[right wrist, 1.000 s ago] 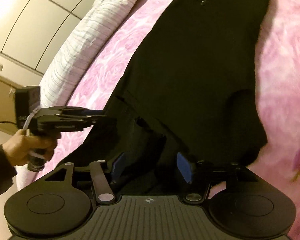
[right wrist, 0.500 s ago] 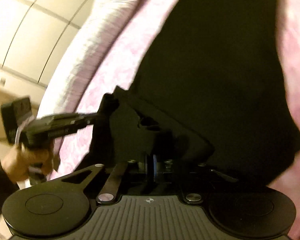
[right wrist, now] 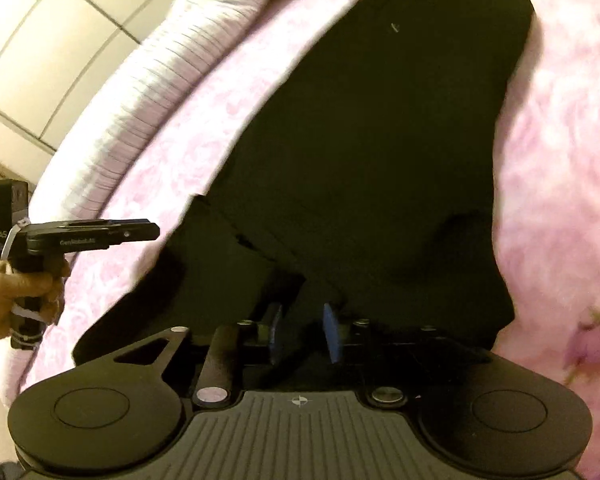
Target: Fold clothes
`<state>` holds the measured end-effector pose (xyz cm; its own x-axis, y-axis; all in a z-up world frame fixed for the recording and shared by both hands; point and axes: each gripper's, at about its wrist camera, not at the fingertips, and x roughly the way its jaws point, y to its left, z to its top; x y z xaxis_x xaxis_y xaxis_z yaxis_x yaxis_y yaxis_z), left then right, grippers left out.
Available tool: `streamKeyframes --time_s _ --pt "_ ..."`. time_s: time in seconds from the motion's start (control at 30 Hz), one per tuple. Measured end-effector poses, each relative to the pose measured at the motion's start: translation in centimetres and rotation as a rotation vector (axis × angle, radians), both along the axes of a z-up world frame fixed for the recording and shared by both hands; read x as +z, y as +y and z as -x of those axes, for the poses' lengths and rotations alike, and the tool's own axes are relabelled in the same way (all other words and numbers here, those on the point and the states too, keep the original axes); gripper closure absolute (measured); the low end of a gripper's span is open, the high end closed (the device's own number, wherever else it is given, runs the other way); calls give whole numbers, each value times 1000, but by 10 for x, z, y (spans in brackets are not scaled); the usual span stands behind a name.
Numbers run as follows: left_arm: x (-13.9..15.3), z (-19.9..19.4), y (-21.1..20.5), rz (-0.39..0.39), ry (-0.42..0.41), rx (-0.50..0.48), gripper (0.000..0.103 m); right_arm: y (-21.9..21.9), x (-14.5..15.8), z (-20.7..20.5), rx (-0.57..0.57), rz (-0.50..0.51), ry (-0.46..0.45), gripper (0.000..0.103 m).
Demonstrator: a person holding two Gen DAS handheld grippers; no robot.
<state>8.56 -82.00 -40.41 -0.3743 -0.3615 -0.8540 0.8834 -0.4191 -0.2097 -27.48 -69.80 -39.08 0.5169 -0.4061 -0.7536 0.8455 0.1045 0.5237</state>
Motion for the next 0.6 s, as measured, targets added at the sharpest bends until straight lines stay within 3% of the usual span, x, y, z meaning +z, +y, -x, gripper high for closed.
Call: streamKeyframes --time_s 0.17,0.27,0.43,0.47,0.5,0.53,0.6 --pt "4 -1 46 -70 68 -79 70 9 -7 -35 115 -29 -54 58" --pt "-22 13 61 -118 -3 -144 70 9 -26 -55 143 -62 -64 56" --pt "-46 10 51 -92 -13 -89 92 0 -49 -55 77 -95 -94 56" --pt "-46 10 49 -88 -19 -86 94 -2 -50 -51 56 -100 -100 68" --pt "-47 10 47 -84 -26 -83 96 -1 -51 -45 36 -108 -95 95" --pt "-47 10 45 -80 -32 -80 97 1 -51 -36 19 -115 -87 101" --pt "-47 13 42 -73 -41 -87 97 4 -52 -20 -14 -129 -71 103"
